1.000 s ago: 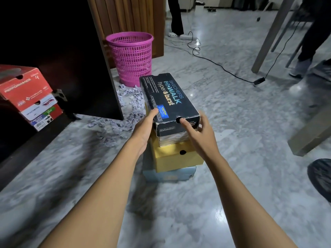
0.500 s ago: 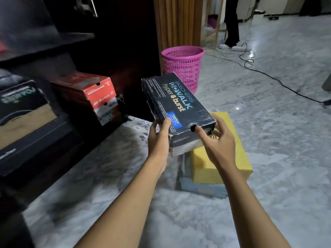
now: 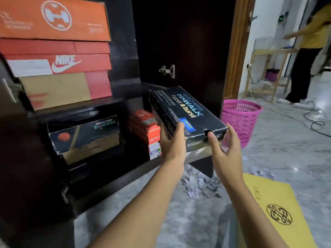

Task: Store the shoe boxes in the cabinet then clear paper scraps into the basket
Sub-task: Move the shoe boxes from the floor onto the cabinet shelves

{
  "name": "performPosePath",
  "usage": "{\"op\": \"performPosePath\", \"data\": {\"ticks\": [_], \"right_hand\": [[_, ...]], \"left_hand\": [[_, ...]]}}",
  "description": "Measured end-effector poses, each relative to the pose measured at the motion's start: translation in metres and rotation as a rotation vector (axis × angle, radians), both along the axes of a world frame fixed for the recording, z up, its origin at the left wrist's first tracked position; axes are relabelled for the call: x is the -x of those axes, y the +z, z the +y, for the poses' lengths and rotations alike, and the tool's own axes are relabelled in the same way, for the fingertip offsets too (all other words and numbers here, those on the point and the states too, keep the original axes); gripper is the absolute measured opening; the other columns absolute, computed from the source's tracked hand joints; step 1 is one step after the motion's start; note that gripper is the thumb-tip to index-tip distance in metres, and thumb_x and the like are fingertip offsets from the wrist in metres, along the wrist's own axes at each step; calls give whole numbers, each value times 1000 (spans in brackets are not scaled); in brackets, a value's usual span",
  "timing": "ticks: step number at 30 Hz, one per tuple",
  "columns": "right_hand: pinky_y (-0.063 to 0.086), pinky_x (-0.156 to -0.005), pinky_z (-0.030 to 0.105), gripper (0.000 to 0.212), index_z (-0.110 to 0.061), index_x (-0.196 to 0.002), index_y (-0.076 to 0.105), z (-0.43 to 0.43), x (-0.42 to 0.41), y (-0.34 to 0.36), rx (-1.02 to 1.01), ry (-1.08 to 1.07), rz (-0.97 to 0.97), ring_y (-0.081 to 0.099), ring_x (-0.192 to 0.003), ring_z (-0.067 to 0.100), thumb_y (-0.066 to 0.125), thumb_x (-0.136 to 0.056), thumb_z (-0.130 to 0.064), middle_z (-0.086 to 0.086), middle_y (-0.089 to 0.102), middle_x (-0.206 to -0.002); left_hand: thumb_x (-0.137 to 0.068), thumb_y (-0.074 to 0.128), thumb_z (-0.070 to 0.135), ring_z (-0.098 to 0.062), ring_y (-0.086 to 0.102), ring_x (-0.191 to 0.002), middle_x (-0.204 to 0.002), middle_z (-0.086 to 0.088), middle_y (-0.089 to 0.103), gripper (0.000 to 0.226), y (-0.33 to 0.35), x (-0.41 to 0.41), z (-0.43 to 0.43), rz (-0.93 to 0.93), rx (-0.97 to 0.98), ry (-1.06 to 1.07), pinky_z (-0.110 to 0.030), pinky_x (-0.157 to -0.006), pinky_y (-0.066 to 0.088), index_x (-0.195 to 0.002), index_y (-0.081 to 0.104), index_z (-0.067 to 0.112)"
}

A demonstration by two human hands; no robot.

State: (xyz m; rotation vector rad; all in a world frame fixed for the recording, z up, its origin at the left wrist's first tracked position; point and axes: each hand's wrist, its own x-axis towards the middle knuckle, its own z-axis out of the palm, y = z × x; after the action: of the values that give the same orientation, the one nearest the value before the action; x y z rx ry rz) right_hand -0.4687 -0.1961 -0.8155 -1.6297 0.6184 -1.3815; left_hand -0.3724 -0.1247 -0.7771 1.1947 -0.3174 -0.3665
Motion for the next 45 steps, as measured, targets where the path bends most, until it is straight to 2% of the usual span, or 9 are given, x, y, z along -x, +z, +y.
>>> {"op": "performPosePath", "data": {"ticks": [6, 10, 16, 24, 31, 35, 37, 40, 45], "right_hand": [[35, -115, 37, 68, -38, -151, 29, -26, -60, 56, 119, 36, 47, 36, -135, -1, 60, -93, -50, -24, 39, -141], [30, -116, 33, 69, -39, -153, 25, -42, -100, 92, 148, 61, 114, 29, -135, -6, 61, -94, -45, -31, 32, -143], [27, -105, 19, 68, -32, -154, 28, -56, -147, 143, 128, 124, 234, 32, -133, -5, 61, -95, -41, -22, 39, -145], [32, -109, 30, 66, -29, -152, 33, -74, -178, 155, 43, 242, 430, 35, -143, 17, 60, -94, -46, 0, 40, -155], [33, -109, 31, 65, -27, -153, 32, -104, -215, 154, 16, 283, 509, 35, -143, 20, 60, -96, -41, 4, 40, -154], [35, -106, 25, 68, -20, -153, 30, -122, -243, 149, 17, 289, 480, 40, -137, 12, 63, -95, -33, -1, 44, -149], [32, -109, 27, 71, -19, -155, 25, -131, -258, 144, 31, 257, 487, 34, -143, 16, 62, -96, -35, 1, 37, -155], [31, -99, 23, 70, -21, -155, 23, -136, -277, 139, 68, 187, 483, 35, -135, 12, 58, -97, -37, 2, 28, -157], [37, -90, 25, 67, -25, -153, 23, -143, -316, 133, 82, 156, 445, 42, -121, 12, 56, -97, -41, 4, 27, -149]], "left_hand": [[-54, 63, 62, -19, 62, -111, -128, 10, 61, 79, 70, -52, -26, 134, 20, 47, -43, -98, 50, -131, 49, 49], [-77, 63, 50, -20, 58, -115, -134, 5, 54, 67, 106, -96, -49, 96, 45, 58, -38, -101, 47, -140, 42, 41], [-86, 62, 45, -27, 53, -124, -140, -5, 53, 68, 149, -160, -67, 35, -12, 132, -41, -106, 42, -147, 35, 35], [-87, 64, 43, -32, 53, -122, -138, -12, 53, 69, 154, -215, -84, 180, -92, 133, -43, -105, 42, -147, 36, 25], [-82, 61, 60, -31, 46, -130, -146, -10, 46, 77, 141, -256, -104, 120, -304, -38, -47, -107, 39, -146, 40, 23], [-77, 64, 64, -25, 40, -137, -153, 1, 38, 82, 136, -283, -120, 40, -319, -177, -39, -104, 36, -147, 39, 30], [-79, 66, 59, -24, 33, -141, -157, 1, 32, 84, 138, -294, -127, -12, -308, -203, -42, -110, 33, -151, 32, 30], [-74, 69, 66, -25, 25, -146, -162, -1, 18, 103, 135, -306, -130, -121, -393, -217, -48, -116, 28, -155, 15, 32], [-82, 64, 61, -20, 21, -148, -162, 0, 16, 95, 125, -328, -132, -269, -440, -179, -37, -116, 25, -155, 11, 32]]}}
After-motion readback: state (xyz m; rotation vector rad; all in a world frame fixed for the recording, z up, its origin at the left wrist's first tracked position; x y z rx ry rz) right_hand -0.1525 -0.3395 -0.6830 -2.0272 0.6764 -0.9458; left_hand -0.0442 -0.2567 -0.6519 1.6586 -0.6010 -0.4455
